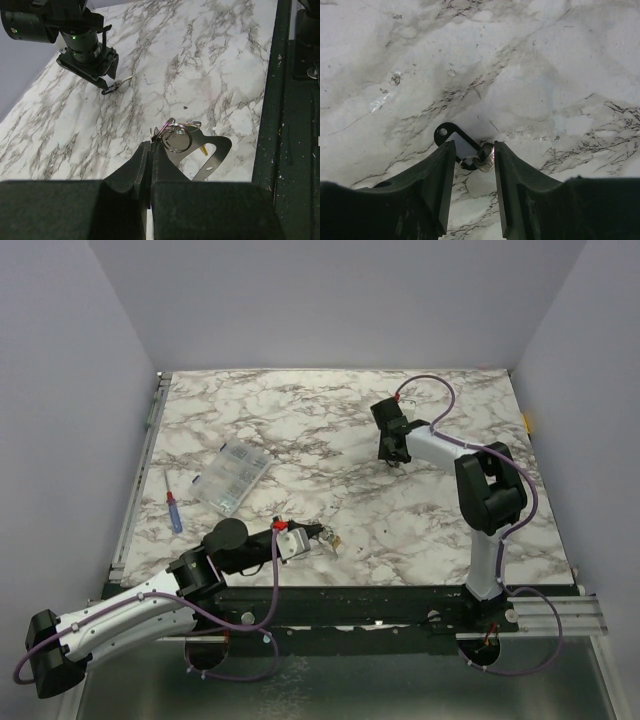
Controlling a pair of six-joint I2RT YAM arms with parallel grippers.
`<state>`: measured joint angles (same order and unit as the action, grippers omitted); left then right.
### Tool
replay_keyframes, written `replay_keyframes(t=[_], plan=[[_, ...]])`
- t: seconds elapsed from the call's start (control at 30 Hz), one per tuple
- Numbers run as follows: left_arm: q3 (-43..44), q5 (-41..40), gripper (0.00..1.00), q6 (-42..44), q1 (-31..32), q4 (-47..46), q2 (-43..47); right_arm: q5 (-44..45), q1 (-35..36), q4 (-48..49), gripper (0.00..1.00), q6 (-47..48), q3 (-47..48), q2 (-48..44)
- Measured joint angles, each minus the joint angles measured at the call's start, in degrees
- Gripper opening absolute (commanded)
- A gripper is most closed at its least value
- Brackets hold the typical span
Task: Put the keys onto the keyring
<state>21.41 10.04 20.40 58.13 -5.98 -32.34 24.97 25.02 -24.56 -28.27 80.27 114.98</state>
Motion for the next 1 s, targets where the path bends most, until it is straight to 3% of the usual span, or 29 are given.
replay_keyframes(t=[0.43, 1.0], plan=[[-0.02, 0.00, 0.00, 0.00, 0.13, 0.02, 1.22, -0.04, 0.00, 0.92, 0.30, -0.76, -1.90, 0.00], [-0.02, 0.00, 0.00, 0.02, 0.50, 0.04, 2.01, -0.09, 0.00, 0.76, 0.29, -0.81, -3.28, -1.29]])
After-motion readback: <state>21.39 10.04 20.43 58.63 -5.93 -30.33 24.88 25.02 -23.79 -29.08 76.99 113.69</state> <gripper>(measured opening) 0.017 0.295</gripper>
